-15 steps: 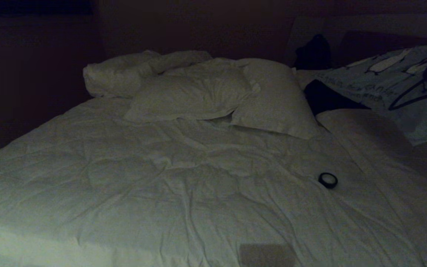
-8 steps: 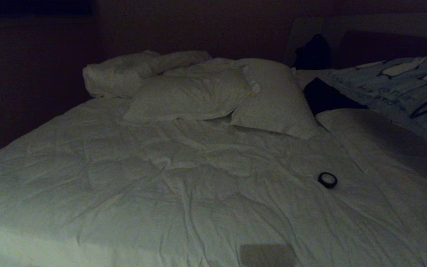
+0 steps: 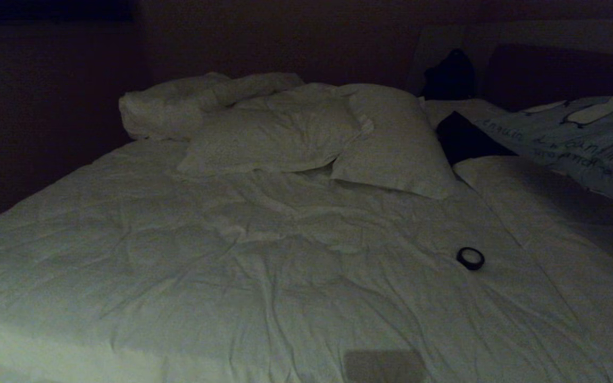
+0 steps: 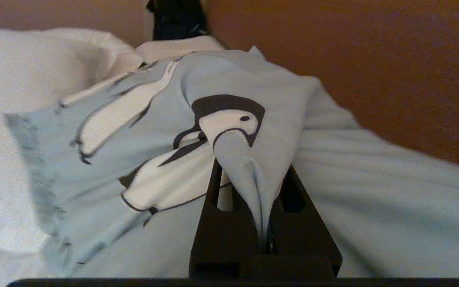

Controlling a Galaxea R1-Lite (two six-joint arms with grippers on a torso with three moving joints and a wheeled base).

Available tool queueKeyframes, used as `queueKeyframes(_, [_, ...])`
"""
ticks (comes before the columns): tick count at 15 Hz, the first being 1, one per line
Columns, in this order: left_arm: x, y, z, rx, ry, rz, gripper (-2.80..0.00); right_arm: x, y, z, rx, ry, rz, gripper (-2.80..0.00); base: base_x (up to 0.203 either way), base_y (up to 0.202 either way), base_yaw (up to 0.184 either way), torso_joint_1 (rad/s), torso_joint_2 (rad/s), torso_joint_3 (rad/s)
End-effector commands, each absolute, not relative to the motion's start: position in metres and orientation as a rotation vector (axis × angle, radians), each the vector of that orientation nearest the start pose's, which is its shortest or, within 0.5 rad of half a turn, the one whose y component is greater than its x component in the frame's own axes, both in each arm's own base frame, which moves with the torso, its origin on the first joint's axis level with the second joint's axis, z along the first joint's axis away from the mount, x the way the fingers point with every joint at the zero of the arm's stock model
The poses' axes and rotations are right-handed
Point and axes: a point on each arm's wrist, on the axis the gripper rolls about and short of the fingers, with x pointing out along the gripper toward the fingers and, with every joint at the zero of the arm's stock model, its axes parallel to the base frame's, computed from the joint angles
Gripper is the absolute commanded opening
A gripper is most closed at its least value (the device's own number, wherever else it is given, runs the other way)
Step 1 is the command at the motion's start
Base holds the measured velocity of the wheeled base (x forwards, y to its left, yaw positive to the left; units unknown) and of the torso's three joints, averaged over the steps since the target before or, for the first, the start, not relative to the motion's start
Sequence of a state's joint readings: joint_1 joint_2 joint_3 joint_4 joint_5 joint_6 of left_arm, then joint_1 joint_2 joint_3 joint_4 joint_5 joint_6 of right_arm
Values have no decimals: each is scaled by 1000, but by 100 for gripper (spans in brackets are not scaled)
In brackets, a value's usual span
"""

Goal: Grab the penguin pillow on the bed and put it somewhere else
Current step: Place the pillow at the bedside

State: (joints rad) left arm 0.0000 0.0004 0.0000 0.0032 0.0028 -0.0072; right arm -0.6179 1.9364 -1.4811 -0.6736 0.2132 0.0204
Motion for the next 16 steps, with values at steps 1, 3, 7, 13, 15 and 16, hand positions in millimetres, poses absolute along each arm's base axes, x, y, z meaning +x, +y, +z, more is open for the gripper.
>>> queueKeyframes(1, [-23,0,75,-8,5,4,-280,324,-232,291,-67,-190,-402,-280,0,0,0,0,0,0])
queueKeyframes(3, [-23,0,75,-8,5,4,-280,321,-231,292,-45,-144,-413,-280,0,0,0,0,0,0])
queueKeyframes(7, [-23,0,75,-8,5,4,-280,314,-228,303,-10,-75,-497,-280,0,0,0,0,0,0])
queueKeyframes(13, [-23,0,75,-8,5,3,-280,298,-219,309,-25,55,-550,-280,0,0,0,0,0,0])
queueKeyframes(15, [-23,0,75,-8,5,3,-280,299,-221,306,-31,62,-539,-280,0,0,0,0,0,0])
queueKeyframes(16, [-23,0,75,-8,5,5,-280,300,-222,305,-30,63,-530,-280,0,0,0,0,0,0])
